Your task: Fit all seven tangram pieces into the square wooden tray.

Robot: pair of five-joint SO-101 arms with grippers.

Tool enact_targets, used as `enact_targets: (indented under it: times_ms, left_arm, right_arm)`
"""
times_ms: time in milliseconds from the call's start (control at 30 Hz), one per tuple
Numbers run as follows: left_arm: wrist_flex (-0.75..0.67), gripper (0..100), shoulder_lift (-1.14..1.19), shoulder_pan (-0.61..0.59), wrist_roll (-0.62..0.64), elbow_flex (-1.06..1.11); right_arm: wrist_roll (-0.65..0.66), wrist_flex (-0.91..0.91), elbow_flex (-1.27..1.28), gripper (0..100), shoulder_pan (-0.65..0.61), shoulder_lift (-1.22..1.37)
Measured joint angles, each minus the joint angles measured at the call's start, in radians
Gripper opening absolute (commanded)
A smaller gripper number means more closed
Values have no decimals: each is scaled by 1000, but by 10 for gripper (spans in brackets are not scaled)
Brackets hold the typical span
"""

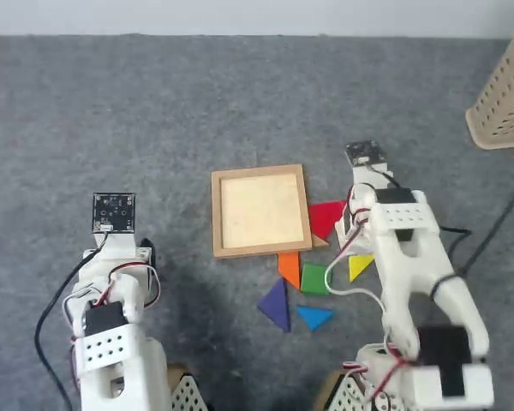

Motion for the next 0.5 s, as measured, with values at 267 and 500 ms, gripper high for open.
enact_targets:
  times_ms: [267, 500]
  left_arm:
    - [0, 168, 0, -2, 0, 0]
    - [0, 168, 0, 0, 0, 0]
  right_arm:
    - [-3, -25, -77, 302, 2, 169]
    - [-3, -25, -92, 223, -5, 187]
